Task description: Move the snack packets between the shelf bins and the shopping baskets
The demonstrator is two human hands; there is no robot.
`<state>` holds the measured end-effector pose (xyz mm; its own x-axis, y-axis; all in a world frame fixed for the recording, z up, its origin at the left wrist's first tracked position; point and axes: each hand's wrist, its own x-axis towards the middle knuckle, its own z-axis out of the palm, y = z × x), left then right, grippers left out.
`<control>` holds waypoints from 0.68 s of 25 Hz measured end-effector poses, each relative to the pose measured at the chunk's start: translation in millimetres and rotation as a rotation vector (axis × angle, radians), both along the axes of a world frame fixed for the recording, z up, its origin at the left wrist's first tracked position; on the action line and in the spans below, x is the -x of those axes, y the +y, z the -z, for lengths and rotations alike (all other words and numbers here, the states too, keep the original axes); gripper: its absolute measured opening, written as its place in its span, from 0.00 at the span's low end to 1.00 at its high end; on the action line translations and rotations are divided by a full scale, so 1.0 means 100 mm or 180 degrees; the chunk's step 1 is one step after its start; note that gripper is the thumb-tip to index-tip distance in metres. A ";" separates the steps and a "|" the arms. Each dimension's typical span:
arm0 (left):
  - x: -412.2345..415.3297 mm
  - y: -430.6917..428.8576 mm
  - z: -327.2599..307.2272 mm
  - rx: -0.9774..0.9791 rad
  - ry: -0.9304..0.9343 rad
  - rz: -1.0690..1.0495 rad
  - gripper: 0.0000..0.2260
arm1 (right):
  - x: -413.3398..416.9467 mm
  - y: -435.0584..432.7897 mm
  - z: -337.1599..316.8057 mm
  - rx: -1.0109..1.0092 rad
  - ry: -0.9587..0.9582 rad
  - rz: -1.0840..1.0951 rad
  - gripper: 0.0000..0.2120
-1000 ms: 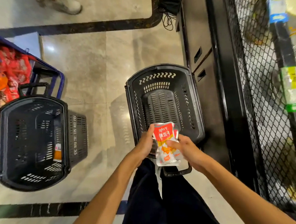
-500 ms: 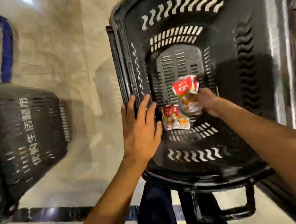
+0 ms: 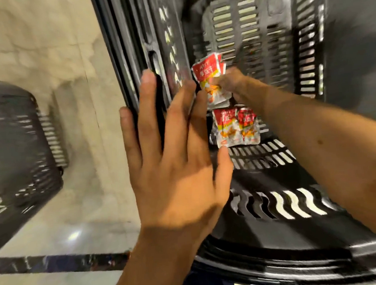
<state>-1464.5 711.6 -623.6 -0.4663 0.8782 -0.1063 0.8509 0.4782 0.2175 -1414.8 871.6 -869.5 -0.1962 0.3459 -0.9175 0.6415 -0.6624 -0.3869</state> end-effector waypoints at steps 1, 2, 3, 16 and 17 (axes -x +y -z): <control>0.00 0.00 0.01 -0.0011 0.0012 0.0011 0.25 | 0.01 -0.02 0.03 -0.0033 -0.0105 0.0008 0.11; 0.00 -0.01 0.01 -0.0019 0.0022 0.0018 0.25 | 0.03 -0.05 0.01 -0.0143 -0.0235 -0.0055 0.17; 0.00 -0.01 0.01 -0.0031 0.0028 0.0027 0.25 | 0.04 -0.09 0.01 -0.0352 -0.0400 -0.0186 0.19; 0.00 -0.02 0.02 -0.0086 -0.0014 0.0039 0.24 | -0.19 -0.29 -0.12 -0.1404 -0.0966 -0.0704 0.19; 0.00 -0.01 0.01 -0.0052 0.0004 0.0038 0.24 | -0.29 -0.29 -0.16 -0.1571 -0.1150 -0.0654 0.21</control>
<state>-1464.1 710.3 -625.1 -0.4560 0.8853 -0.0915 0.8567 0.4645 0.2242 -1385.7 842.7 -853.4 -0.0117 0.7324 -0.6807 0.8832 -0.3116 -0.3505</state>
